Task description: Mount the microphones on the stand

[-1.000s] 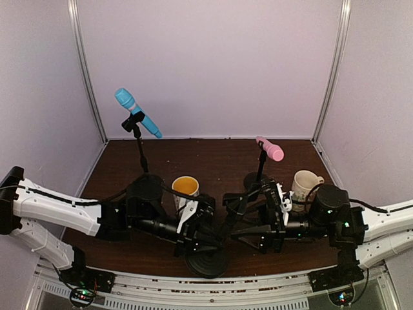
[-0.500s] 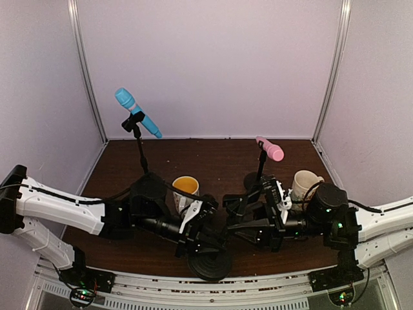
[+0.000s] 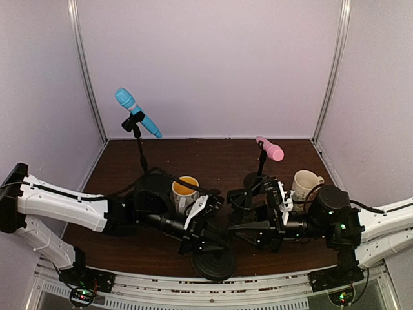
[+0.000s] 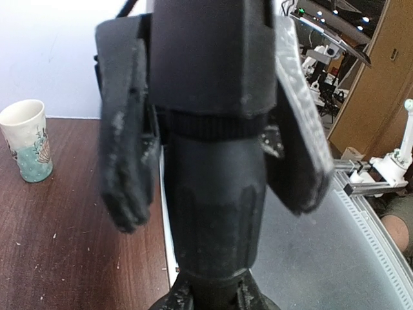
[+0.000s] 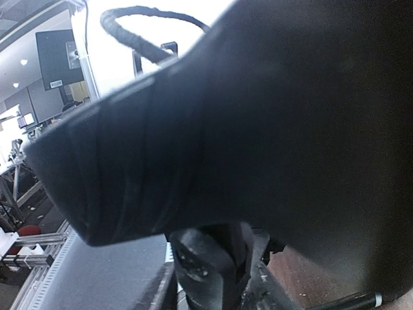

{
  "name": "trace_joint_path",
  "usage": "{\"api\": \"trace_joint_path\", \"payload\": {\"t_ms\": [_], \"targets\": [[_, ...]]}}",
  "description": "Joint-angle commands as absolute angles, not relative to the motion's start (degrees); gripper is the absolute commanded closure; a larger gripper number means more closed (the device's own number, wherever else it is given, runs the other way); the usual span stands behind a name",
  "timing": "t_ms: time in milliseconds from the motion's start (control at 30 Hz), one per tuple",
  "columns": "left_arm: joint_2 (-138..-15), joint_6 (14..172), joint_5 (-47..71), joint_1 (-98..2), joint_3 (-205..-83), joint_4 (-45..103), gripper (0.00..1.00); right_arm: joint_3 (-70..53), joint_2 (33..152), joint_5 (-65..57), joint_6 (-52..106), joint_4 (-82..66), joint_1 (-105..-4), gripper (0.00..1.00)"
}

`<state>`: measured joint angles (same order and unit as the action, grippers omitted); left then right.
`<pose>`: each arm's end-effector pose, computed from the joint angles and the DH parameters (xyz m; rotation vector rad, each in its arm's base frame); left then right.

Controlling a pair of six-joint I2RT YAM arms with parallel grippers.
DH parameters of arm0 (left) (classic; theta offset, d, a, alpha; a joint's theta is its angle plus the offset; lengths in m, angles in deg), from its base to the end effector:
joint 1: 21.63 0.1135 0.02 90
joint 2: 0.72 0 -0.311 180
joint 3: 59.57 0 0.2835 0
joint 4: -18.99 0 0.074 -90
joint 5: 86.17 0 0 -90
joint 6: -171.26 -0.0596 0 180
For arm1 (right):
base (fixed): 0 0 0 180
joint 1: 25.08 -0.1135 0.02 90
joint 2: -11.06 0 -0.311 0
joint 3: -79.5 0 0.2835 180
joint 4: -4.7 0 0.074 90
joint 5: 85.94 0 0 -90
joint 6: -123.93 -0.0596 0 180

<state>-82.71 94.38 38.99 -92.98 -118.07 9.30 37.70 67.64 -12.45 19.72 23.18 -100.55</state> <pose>0.0813 -0.3481 0.2792 1.4183 1.5174 -1.5353 0.0473 0.2498 0.3092 -1.0790 1.3123 1.4357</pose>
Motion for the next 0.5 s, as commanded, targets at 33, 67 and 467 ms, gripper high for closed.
{"api": "trace_joint_path", "payload": {"t_ms": [33,67,467], "targets": [[-82.21,94.68,39.84,-93.26,-120.92,3.78,1.0,37.58,68.42,-11.63,19.84,20.77,-100.96,0.66],[-82.17,94.76,39.57,-93.22,-120.88,3.79,1.0,37.59,68.88,-11.93,19.71,20.99,-100.99,0.73],[-80.88,95.42,-11.2,-93.92,-122.35,19.51,1.0,28.87,75.5,48.18,2.24,5.58,-113.53,1.0]]}}
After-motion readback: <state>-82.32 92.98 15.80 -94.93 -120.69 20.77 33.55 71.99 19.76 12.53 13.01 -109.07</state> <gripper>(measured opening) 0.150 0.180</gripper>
